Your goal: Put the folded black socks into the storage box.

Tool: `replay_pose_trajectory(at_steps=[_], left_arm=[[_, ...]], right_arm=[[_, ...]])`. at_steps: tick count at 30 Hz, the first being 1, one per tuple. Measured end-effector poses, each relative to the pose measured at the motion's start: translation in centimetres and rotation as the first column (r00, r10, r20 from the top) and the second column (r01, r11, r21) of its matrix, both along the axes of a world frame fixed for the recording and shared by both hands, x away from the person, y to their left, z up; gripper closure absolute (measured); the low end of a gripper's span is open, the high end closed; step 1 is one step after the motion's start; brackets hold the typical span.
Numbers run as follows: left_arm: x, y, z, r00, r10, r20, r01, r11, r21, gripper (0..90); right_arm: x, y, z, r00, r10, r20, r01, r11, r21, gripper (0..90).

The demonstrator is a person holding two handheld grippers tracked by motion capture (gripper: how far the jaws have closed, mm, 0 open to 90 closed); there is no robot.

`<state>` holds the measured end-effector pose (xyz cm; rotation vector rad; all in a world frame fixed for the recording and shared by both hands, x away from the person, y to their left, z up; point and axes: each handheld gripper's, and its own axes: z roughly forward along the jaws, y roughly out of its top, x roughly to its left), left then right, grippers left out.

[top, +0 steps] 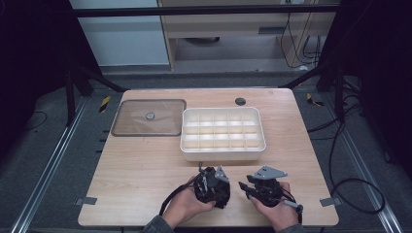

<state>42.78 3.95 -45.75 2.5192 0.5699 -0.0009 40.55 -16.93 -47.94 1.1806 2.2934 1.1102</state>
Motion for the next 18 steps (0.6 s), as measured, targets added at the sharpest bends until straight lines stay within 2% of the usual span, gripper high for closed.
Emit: replay_pose_trajectory(at_steps=[13,15,18], left_arm=[[-0.2,-0.6,-0.9,0.9991,0.002,-0.043,-0.003,0.9993,-0.038,86.5],[-0.3,-0.8,-0.9,0.9994,-0.009,-0.034,0.008,0.9996,-0.027,86.5],[-0.4,-1.0,-1.0,0.9993,-0.004,-0.036,0.003,0.9995,-0.032,86.5]], right_arm=[[0.0,-1.0,0.1,0.9989,-0.047,-0.003,0.047,0.999,0.023,60.3],[-0.1,-1.1,0.1,0.9989,-0.047,-0.004,0.047,0.999,0.025,60.3],[-0.1,-1.1,0.1,0.9989,-0.047,0.003,0.047,0.999,0.024,60.4]])
